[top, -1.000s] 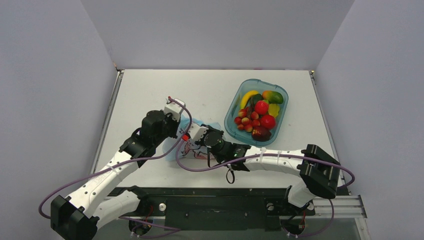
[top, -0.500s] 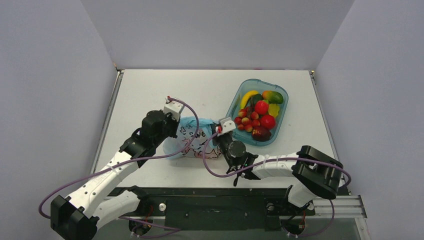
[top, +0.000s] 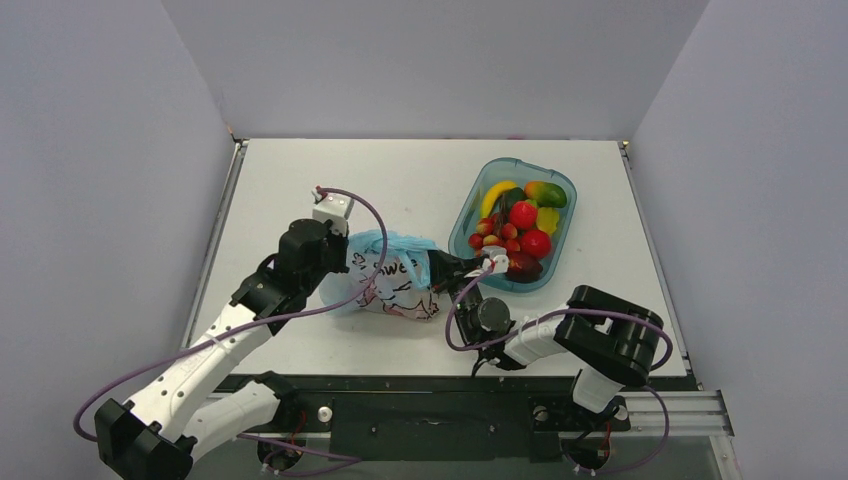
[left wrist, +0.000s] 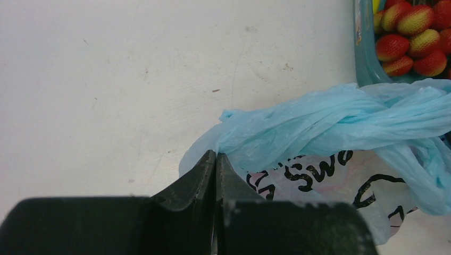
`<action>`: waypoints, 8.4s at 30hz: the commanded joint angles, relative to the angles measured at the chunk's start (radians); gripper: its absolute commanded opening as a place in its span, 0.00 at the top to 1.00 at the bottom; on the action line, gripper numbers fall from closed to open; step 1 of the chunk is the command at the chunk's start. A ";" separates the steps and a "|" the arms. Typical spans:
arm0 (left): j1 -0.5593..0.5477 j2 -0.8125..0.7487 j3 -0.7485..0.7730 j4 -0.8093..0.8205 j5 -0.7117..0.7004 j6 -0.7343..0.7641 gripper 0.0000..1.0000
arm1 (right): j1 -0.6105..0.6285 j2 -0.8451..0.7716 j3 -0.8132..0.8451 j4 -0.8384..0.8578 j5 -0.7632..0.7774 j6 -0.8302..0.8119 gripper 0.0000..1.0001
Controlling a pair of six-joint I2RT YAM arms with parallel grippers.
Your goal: Take the fake fruits out of the plastic bag
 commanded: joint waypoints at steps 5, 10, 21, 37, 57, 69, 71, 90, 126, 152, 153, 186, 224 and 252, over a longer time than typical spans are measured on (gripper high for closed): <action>0.085 -0.059 0.131 -0.264 0.310 -0.341 0.58 | -0.054 -0.031 -0.028 0.104 -0.248 0.070 1.00; 0.195 -0.097 0.128 -0.196 0.631 -0.368 0.43 | -0.066 -0.062 -0.040 0.024 -0.394 0.034 1.00; 0.233 0.308 0.475 -0.528 0.870 0.048 0.46 | -0.089 -0.106 -0.051 -0.024 -0.542 0.020 1.00; 0.262 0.366 0.352 -0.473 1.012 0.108 0.59 | -0.127 -0.072 -0.048 0.006 -0.620 0.043 1.00; 0.259 -0.278 -0.086 0.069 -0.061 -0.695 1.00 | -0.133 -0.102 -0.047 -0.092 -0.358 0.110 1.00; 0.261 -0.530 -0.328 0.315 -0.134 -0.847 1.00 | -0.130 -0.078 -0.048 -0.090 -0.422 0.136 1.00; 0.261 -0.525 -0.322 0.325 -0.085 -0.823 1.00 | -0.126 -0.146 -0.012 -0.230 -0.458 0.084 0.98; 0.261 -0.477 -0.304 0.331 0.125 -0.775 1.00 | -0.004 -0.200 0.780 -1.660 -0.350 -0.652 0.13; 0.261 -0.477 -0.141 0.098 0.201 -0.740 0.79 | -0.056 -0.323 0.452 -1.104 0.199 0.579 1.00; 0.296 0.400 0.724 -0.517 1.036 0.042 0.62 | -0.009 -0.352 0.471 -1.039 0.105 0.253 1.00; 0.301 0.402 0.734 -0.515 1.002 0.016 0.74 | -0.010 -0.344 0.489 -1.034 0.101 0.250 1.00; 0.630 -0.377 0.075 -0.165 0.387 -0.711 1.00 | -0.143 0.221 0.820 -0.770 -0.217 0.030 0.78; 0.613 -0.605 -0.078 -0.406 0.601 -0.762 1.00 | 0.209 -0.213 0.509 -1.619 0.120 1.142 0.14; 0.612 -0.610 0.181 -0.675 0.719 -0.617 0.48 | 0.051 0.102 0.451 -0.898 -0.155 0.577 1.00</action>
